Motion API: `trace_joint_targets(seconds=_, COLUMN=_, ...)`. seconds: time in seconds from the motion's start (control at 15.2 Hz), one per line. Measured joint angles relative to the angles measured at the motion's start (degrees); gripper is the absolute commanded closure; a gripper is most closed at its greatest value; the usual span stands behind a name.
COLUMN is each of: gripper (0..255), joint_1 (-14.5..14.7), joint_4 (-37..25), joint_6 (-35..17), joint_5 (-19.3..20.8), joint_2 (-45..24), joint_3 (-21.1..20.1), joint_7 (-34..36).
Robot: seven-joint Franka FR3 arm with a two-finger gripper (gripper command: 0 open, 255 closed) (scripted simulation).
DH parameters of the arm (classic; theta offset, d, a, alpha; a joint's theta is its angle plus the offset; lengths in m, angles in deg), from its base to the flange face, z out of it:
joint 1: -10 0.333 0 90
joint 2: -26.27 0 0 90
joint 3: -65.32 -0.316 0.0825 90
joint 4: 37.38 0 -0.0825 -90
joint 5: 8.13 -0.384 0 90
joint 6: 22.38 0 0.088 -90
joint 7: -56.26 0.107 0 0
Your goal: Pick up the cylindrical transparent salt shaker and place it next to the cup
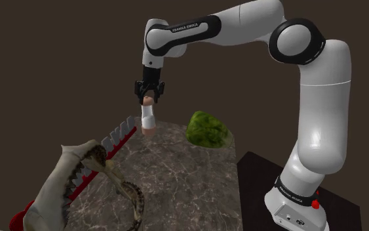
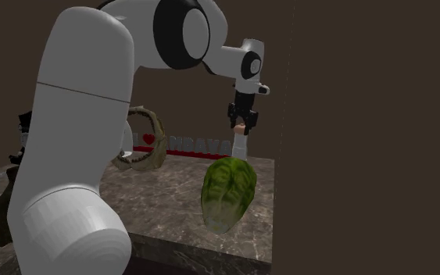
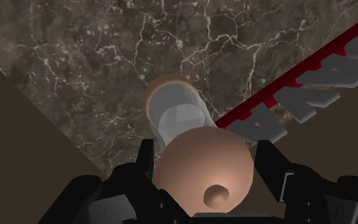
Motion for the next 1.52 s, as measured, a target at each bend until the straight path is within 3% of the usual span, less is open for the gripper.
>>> trace_joint_targets(seconds=1.52, gripper=255, joint_1=0.6, joint_4=-19.9, joint_6=18.3, joint_5=0.7, joint_2=-1.5, joint_3=-0.2, joint_7=2.3)
